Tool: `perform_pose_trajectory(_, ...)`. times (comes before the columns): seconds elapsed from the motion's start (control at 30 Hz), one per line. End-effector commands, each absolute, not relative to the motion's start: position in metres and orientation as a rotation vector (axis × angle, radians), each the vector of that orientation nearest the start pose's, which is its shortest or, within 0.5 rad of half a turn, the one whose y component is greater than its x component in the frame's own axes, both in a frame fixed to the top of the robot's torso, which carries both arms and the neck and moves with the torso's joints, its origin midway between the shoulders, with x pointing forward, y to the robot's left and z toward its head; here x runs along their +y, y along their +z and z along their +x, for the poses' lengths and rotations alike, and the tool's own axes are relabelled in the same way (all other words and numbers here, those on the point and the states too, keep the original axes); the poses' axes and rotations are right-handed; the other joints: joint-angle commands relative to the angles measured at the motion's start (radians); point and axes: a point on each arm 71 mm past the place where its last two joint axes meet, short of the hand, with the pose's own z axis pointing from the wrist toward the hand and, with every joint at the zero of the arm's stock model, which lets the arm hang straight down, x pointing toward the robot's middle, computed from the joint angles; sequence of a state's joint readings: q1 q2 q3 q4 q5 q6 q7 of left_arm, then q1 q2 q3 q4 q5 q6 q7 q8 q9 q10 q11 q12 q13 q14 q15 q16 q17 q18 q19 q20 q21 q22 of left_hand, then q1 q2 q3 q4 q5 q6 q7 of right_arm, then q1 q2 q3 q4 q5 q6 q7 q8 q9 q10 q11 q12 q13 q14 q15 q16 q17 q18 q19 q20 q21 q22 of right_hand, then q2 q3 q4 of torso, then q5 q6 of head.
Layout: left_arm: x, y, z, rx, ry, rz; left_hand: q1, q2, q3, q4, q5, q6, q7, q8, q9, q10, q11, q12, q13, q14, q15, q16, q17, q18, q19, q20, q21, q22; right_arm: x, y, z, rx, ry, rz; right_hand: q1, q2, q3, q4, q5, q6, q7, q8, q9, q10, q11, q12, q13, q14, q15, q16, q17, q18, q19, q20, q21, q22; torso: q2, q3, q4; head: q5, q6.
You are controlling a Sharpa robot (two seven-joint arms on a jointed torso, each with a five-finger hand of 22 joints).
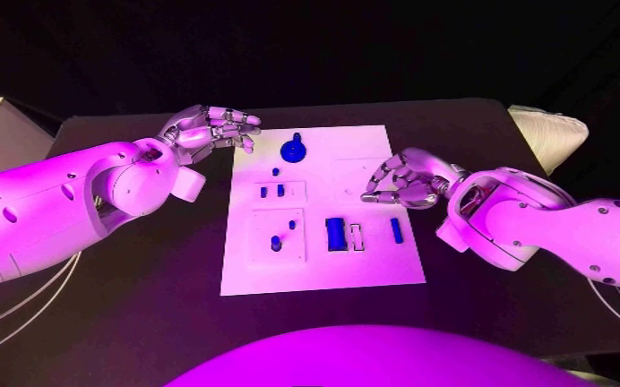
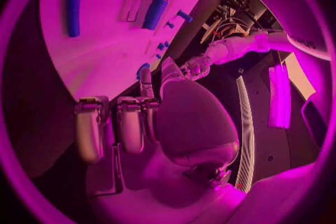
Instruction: Assemble the parts on the task board
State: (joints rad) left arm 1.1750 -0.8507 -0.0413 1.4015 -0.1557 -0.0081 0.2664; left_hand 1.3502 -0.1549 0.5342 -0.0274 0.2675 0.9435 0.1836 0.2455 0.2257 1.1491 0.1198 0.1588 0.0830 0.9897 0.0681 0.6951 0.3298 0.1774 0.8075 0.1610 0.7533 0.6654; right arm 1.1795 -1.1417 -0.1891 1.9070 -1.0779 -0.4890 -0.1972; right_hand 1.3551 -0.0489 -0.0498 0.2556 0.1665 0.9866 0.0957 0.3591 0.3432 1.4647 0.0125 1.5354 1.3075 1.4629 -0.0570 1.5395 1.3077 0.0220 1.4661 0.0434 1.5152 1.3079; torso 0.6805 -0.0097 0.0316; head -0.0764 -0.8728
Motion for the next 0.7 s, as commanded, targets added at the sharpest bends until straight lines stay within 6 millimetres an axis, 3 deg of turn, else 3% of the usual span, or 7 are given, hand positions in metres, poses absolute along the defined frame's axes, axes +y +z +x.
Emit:
perform_pose_trajectory(0.03, 0.229, -0.204, 0.496, 1.7, -1.6, -0.98, 0.0, 0.011, 0.006, 0.001, 0.005, 0.0, 0.009, -0.004, -0.001, -0.001, 0.008, -0.004, 0.001, 0.003, 0.001, -0.005, 0.001, 0.003, 0.003, 0.006, -0.004, 0.0, -0.252, -0.213, 0.384, 1.859, 0.828, 0.408, 0.021, -0.003, 0.007, -0.007, 0.007, -0.001, 0.003, -0.006, -0.002, 0.091, 0.007, 0.004, 0.249, 0.092, 0.007, 0.001, 0.189, -0.012, 0.092, 0.009, 0.007, 0.248, 0.0, -0.0005, -0.0006, -0.006, 0.0)
perform_pose_trajectory(0.1, 0.228, -0.205, 0.496, 1.698, -1.601, -0.98, 0.0, 0.011, 0.006, 0.001, 0.005, 0.0, 0.009, -0.004, -0.001, -0.001, 0.008, -0.004, 0.001, 0.003, 0.001, -0.005, 0.001, 0.003, 0.003, 0.006, -0.004, 0.0, -0.264, -0.215, 0.384, 1.89, 0.779, 0.377, 0.046, -0.013, 0.02, -0.013, 0.031, 0.005, 0.002, -0.011, -0.006, 0.09, 0.006, 0.003, 0.248, 0.092, 0.007, 0.001, 0.19, -0.012, 0.093, 0.009, 0.009, 0.248, -0.001, -0.0002, -0.0013, -0.012, 0.0)
perform_pose_trajectory(0.4, 0.229, -0.206, 0.495, 1.694, -1.602, -0.984, 0.0, 0.011, 0.006, 0.001, 0.005, 0.0, 0.009, -0.004, -0.001, -0.001, 0.008, -0.004, 0.001, 0.003, 0.001, -0.005, 0.001, 0.003, 0.003, 0.006, -0.004, 0.0, -0.286, -0.232, 0.371, 1.992, 0.619, 0.258, 0.041, -0.044, 0.023, 0.006, 0.025, 0.034, -0.004, -0.004, -0.004, 0.09, 0.001, 0.001, 0.248, 0.092, 0.004, 0.001, 0.191, -0.013, 0.094, 0.008, 0.013, 0.25, 0.001, 0.0017, -0.0021, -0.019, 0.0)
perform_pose_trajectory(0.63, 0.229, -0.208, 0.494, 1.695, -1.601, -0.988, 0.0, 0.011, 0.006, 0.001, 0.005, 0.0, 0.009, -0.004, -0.001, -0.001, 0.008, -0.004, 0.001, 0.003, 0.001, -0.005, 0.001, 0.003, 0.003, 0.006, -0.004, 0.0, -0.29, -0.241, 0.363, 2.001, 0.501, 0.202, -0.014, -0.074, 0.021, 0.037, 0.013, 0.054, -0.01, 0.003, 0.002, 0.084, -0.003, -0.012, 0.242, 0.09, -0.001, -0.003, 0.181, -0.012, 0.093, 0.004, 0.008, 0.249, 0.0, 0.0001, -0.0019, -0.025, 0.0)
perform_pose_trajectory(0.7, 0.229, -0.208, 0.494, 1.696, -1.602, -0.988, 0.0, 0.011, 0.006, 0.001, 0.005, 0.0, 0.009, -0.004, -0.001, -0.001, 0.008, -0.004, 0.001, 0.003, 0.001, -0.005, 0.001, 0.003, 0.003, 0.006, -0.004, 0.0, -0.29, -0.242, 0.363, 2.002, 0.482, 0.194, -0.051, -0.077, 0.016, 0.037, 0.045, 0.057, -0.013, 0.005, 0.005, 0.082, -0.006, -0.017, 0.239, 0.089, -0.003, -0.004, 0.179, -0.011, 0.091, 0.003, 0.002, 0.247, 0.001, -0.0001, -0.001, -0.026, 0.0)
